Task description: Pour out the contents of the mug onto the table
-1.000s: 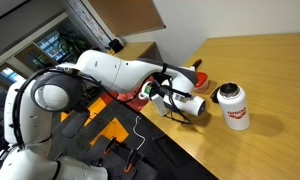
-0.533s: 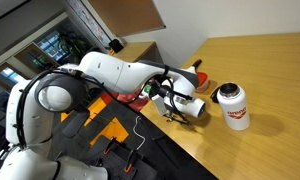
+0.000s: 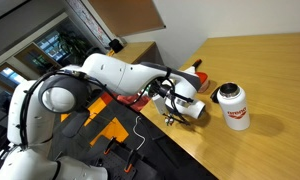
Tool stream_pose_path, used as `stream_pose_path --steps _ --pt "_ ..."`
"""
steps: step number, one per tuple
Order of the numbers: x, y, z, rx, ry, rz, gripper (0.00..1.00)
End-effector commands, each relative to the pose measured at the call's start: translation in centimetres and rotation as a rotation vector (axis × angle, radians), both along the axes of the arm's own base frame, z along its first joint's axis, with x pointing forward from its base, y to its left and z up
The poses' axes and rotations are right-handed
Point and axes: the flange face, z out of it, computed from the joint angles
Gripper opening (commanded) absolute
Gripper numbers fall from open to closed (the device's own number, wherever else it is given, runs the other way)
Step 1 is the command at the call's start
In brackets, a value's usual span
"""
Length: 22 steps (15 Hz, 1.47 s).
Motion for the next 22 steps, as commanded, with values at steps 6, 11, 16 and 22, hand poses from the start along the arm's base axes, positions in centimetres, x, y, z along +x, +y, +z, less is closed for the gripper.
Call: stream_pose_path --steps 6,11,16,22 --pt "0.5 -0.7 1.2 0.134 -0.050 -0.007 0.03" --pt "0.6 -0.8 1.0 0.156 -0.060 -0.017 0.03" --pt "0.4 0.1 2.8 0.060 -0.062 0.009 0.03" --pt "0.4 1.8 6.3 -0.119 -0.030 0.107 0.03"
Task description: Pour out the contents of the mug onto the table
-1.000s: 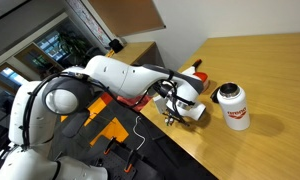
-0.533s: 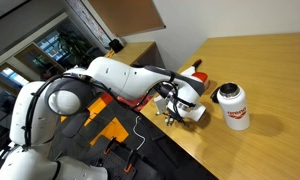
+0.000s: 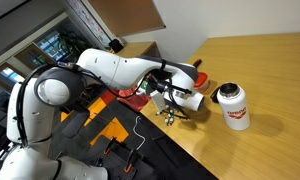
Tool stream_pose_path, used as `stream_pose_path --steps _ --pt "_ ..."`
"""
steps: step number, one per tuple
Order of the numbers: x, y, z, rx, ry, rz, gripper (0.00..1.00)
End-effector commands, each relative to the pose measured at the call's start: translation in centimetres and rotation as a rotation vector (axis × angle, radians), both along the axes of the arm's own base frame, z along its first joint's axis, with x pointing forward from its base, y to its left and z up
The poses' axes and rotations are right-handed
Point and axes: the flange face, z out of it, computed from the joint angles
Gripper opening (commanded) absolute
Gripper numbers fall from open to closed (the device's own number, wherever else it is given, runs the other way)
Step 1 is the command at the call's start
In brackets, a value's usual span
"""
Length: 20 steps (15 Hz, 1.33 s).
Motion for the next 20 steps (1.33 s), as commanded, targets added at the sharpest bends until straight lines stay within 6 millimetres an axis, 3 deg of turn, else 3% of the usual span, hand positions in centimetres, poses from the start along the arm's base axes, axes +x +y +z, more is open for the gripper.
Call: stream_pose_path --steps 1,11,20 --pt "-0.3 1.6 4.2 -0.118 -0.003 0.044 0.03" --pt "-1.2 2.4 8.8 -0.528 0.036 0.059 0.03" --pt "-1.6 1.6 11.4 -0.971 0.057 -0.094 0.03"
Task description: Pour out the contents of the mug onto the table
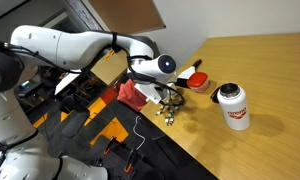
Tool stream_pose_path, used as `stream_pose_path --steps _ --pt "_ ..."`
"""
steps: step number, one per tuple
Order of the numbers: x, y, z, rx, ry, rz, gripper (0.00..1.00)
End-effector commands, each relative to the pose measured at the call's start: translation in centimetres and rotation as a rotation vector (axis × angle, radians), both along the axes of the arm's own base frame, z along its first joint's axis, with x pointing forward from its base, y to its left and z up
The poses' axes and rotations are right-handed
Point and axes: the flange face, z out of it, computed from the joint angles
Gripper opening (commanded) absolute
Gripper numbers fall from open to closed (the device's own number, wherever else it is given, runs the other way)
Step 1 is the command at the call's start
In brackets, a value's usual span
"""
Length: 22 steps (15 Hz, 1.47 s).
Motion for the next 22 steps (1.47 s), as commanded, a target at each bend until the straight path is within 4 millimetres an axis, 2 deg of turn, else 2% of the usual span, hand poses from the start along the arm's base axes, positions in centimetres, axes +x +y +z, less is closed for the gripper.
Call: stream_pose_path --steps 1,4,11,16,22 --pt "-0.7 0.3 2.6 -0.153 -0.032 -0.062 0.03" --pt "-0.3 -0.2 2.6 -0.298 -0.040 -0.130 0.03" --pt "1.1 -2.1 1.8 -0.514 -0.011 -0.267 0.03" --pt "1.9 -3.2 0.4 -0.596 0.057 -0.311 0.03" --pt "3.5 -3.3 -1.6 -0.635 0.131 -0.316 0.03"
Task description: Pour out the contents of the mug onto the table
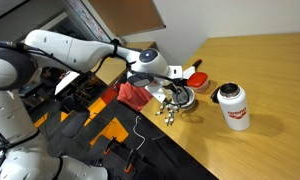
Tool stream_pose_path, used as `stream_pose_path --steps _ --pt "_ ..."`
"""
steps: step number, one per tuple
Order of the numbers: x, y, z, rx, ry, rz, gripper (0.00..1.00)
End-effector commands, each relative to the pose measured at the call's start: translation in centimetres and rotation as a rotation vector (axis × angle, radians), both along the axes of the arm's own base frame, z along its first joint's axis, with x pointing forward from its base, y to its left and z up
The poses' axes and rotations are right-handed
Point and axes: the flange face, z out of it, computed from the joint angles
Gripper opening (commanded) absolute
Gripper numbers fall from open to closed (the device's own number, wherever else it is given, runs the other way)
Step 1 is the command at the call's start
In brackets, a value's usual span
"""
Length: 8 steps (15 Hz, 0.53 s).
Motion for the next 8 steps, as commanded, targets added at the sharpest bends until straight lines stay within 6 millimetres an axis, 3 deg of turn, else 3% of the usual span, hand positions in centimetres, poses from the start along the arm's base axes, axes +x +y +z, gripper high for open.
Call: stream_pose_path --steps 1,8 --pt "2.0 -0.4 0.2 -0.027 0.003 -0.033 0.03" --pt "3.8 -2.0 -1.0 -0.062 0.035 -0.063 0.03"
